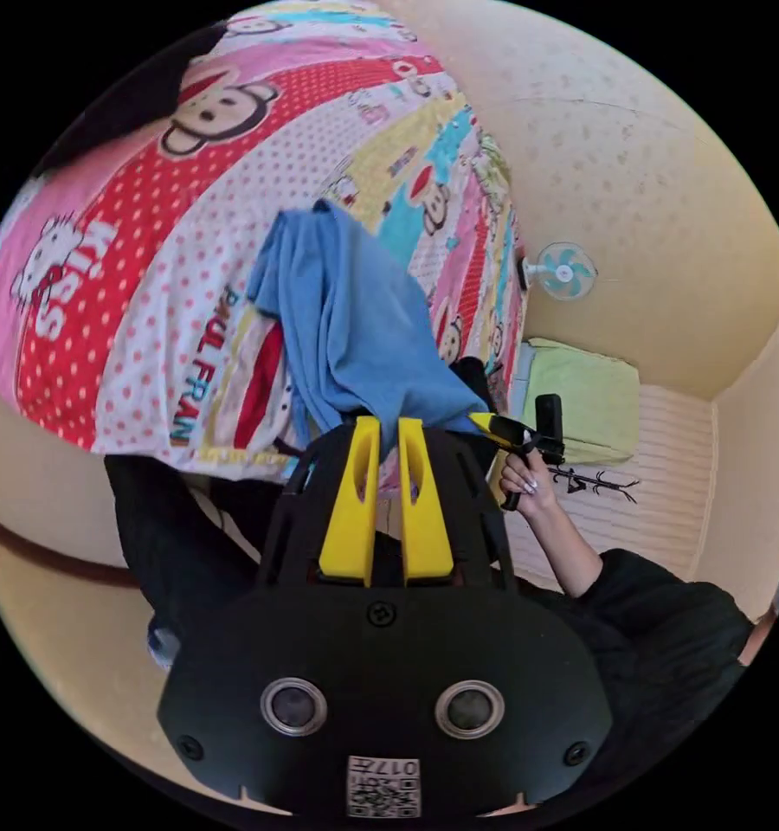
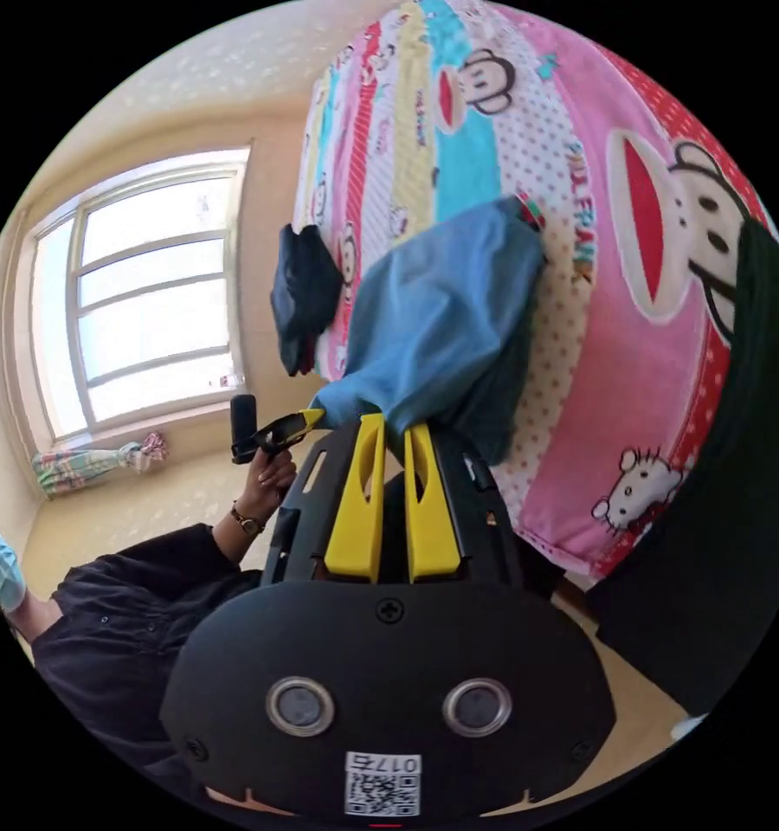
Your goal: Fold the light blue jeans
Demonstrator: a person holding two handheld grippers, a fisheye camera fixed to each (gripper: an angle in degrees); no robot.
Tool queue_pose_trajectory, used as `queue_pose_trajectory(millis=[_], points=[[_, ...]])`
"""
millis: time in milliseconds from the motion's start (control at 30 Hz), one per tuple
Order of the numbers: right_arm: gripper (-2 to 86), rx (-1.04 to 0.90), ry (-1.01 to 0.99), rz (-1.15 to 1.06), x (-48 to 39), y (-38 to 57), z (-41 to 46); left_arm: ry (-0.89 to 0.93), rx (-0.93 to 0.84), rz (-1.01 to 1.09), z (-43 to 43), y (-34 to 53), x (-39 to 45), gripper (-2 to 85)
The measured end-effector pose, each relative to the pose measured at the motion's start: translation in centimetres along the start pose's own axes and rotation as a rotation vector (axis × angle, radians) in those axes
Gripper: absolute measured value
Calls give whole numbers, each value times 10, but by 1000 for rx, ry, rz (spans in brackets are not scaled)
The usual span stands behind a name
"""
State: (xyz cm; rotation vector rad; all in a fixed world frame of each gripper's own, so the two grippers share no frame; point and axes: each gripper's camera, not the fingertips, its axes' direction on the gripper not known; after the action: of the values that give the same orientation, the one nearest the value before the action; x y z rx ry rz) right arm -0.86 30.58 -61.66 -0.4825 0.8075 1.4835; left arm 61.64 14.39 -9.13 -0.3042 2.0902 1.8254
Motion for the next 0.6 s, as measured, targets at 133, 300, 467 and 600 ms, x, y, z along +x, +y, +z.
queue_pose_trajectory(millis=[133, 300, 467, 600], points=[[117, -95, -10, 129, 31, 4, 9, 96, 89, -197, -6, 16, -36, 99], [159, -29, 1, 153, 43, -30, -7, 135, 221, -195, -26, -5, -38, 126], [185, -18, -55, 195, 69, -70, 9, 78, 47, -139, 19, -55, -37, 136], [161, -82, -35, 195, 80, -74, 48, 40, -14, -120, 47, -62, -32, 131]])
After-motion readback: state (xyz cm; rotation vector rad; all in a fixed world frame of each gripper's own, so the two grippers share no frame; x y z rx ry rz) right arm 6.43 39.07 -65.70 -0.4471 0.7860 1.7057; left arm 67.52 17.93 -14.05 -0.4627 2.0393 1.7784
